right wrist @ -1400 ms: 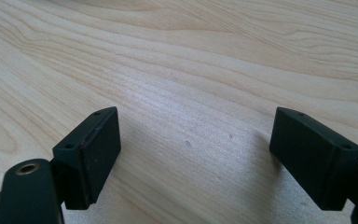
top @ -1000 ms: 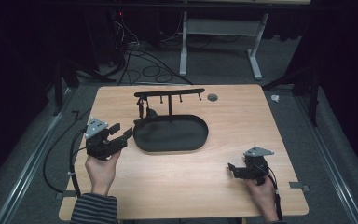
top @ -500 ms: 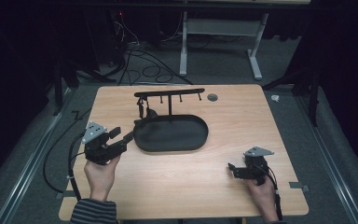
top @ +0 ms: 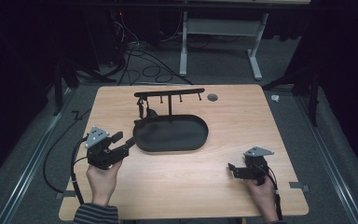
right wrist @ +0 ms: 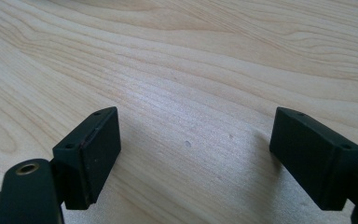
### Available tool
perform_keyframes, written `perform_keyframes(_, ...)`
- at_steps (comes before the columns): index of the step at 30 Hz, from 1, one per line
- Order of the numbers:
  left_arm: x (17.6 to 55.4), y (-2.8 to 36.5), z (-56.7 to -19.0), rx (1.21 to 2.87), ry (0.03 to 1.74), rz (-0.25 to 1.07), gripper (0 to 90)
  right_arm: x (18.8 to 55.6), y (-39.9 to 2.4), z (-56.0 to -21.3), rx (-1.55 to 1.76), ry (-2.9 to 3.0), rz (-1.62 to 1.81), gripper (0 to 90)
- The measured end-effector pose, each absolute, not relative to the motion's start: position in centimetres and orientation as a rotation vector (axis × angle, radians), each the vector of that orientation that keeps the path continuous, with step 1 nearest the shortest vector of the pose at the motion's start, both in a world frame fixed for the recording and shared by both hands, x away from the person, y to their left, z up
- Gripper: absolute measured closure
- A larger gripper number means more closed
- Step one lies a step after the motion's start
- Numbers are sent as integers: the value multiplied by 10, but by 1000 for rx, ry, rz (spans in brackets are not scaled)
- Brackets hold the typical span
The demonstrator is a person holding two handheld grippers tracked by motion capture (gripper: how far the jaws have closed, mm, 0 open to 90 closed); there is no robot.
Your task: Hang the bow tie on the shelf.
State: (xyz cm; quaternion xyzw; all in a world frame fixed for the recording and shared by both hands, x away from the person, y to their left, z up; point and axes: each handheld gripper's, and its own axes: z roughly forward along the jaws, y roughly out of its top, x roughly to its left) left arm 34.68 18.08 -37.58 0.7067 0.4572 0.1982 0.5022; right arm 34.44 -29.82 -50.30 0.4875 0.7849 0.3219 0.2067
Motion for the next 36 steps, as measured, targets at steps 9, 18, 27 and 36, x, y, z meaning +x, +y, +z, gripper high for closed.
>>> perform_keyframes(9, 343, 176, -383, 1717, 1105, 448, 449, 345, -298, -503, 1355, 2187, 897, 176)
perform_keyframes(18, 339, 173, -388, 1737, 1106, 453, 445, 344, -298, -503, 1356, 2187, 896, 175)
perform_keyframes(27, 335, 171, -395, 1755, 1111, 433, 443, 344, -298, -503, 1358, 2186, 897, 176)
perform_keyframes(36, 332, 171, -403, 1766, 1124, 426, 442, 344, -298, -503, 1356, 2187, 897, 176)
